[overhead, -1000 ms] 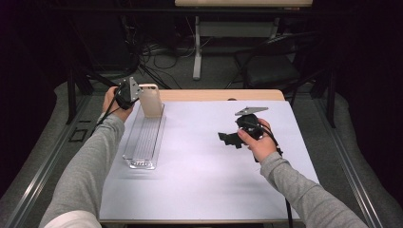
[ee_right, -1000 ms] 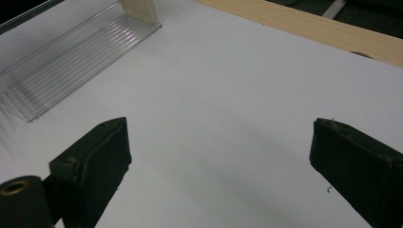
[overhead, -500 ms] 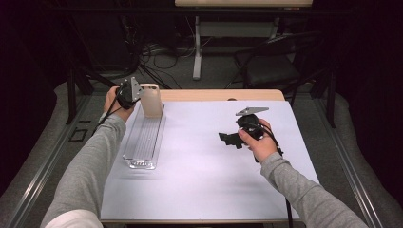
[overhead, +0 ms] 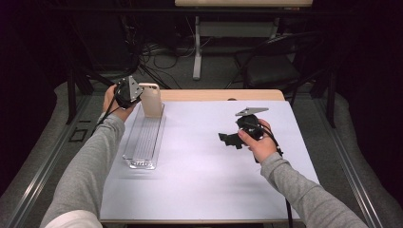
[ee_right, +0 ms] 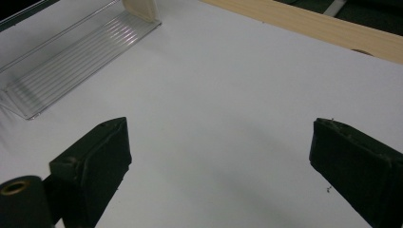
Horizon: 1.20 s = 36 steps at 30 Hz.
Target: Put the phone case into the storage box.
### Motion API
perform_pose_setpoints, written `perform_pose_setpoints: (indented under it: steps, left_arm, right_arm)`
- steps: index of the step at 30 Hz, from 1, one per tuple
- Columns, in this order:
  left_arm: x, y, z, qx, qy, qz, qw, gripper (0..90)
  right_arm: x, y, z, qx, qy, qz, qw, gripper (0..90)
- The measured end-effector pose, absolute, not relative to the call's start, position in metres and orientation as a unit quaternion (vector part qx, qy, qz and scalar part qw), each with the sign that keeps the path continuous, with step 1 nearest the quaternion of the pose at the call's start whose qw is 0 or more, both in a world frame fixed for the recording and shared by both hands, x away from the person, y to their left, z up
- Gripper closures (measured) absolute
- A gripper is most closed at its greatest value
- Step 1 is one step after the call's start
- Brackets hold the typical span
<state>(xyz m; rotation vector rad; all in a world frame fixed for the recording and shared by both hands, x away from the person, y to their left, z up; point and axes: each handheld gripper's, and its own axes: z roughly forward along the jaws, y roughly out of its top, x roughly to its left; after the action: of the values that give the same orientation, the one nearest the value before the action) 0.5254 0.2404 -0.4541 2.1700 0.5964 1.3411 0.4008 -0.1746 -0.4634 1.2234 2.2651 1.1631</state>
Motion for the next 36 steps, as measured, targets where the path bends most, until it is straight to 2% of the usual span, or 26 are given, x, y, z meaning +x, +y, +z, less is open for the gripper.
perform_pose_setpoints:
  steps: [3,10,20,23,36]
  left_arm:
    - [0.525,0.241,-0.453,0.801,0.224,0.488,0.264,48.1]
    - [0.524,0.245,-0.45,0.798,0.242,0.484,0.264,42.4]
    - [0.523,0.25,-0.446,0.792,0.259,0.488,0.259,42.3]
    - [0.523,0.252,-0.445,0.795,0.247,0.491,0.259,42.3]
    - [0.518,0.254,-0.441,0.795,0.278,0.467,0.268,44.8]
  right_arm:
    - [0.401,-0.175,-0.463,0.428,0.792,0.406,0.159,6.2]
    - [0.401,-0.175,-0.463,0.426,0.792,0.406,0.159,6.3]
    - [0.402,-0.175,-0.464,0.426,0.793,0.405,0.161,6.7]
    - [0.403,-0.175,-0.464,0.426,0.793,0.404,0.161,6.8]
    - [0.404,-0.173,-0.465,0.425,0.795,0.403,0.161,7.3]
